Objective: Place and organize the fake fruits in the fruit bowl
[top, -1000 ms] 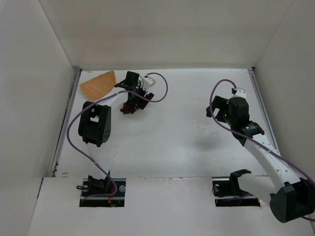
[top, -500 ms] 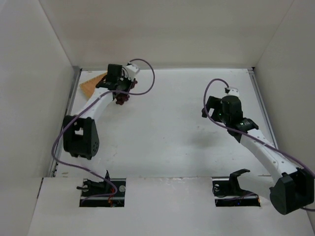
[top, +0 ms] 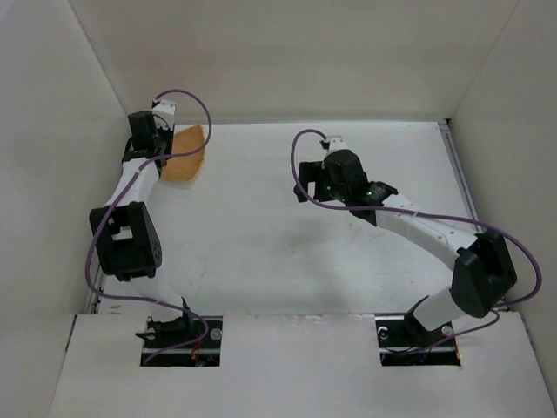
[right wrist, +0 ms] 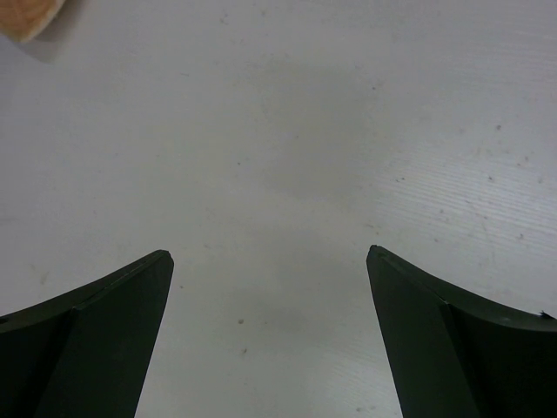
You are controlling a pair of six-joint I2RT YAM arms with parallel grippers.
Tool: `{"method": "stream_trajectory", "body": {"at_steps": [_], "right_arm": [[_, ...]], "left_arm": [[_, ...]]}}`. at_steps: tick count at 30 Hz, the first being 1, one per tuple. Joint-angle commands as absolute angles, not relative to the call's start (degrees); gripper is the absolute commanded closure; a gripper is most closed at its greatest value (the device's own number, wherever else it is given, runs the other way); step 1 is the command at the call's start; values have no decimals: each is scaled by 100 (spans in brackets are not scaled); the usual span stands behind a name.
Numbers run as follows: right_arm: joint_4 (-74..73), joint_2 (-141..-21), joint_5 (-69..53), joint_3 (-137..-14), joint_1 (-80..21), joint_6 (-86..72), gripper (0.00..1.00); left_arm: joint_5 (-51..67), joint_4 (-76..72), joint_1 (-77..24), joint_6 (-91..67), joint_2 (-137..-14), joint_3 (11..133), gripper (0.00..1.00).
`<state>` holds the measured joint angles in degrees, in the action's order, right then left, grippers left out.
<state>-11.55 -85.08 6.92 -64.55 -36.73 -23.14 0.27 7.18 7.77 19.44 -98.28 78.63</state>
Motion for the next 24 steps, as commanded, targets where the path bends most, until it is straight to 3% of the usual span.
{"method": "stream_trajectory", "body": {"at_steps": [1, 9, 10, 12, 14, 17, 24], "right_arm": [[-861, -8648, 668, -6943, -3871, -2162, 0], [-940, -8912, 642, -7233, -4056, -2180, 0], [-949, -8912, 642, -7233, -4065, -2197, 0], [-967, -8903, 650, -7225, -4091, -2206, 0], [-1002, -8851, 685, -7216, -4100, -2206, 0], [-1028, -8711, 721, -7172, -4109, -2206, 0], [-1037, -8306, 949, -6786, -4100, -2153, 0]], "left_arm": [[412, -43, 795, 1750, -10106, 7910, 76], [299, -334, 462, 1485, -10933, 8595, 68], [221, -334, 418, 1529, -11021, 8648, 59], [19, -281, 383, 1617, -11127, 8701, 24], [-315, -255, 374, 1731, -11127, 8675, 4], [-658, -229, 374, 1837, -10786, 8517, 0], [-765, 139, 716, 1749, -8730, 7621, 0]]}}
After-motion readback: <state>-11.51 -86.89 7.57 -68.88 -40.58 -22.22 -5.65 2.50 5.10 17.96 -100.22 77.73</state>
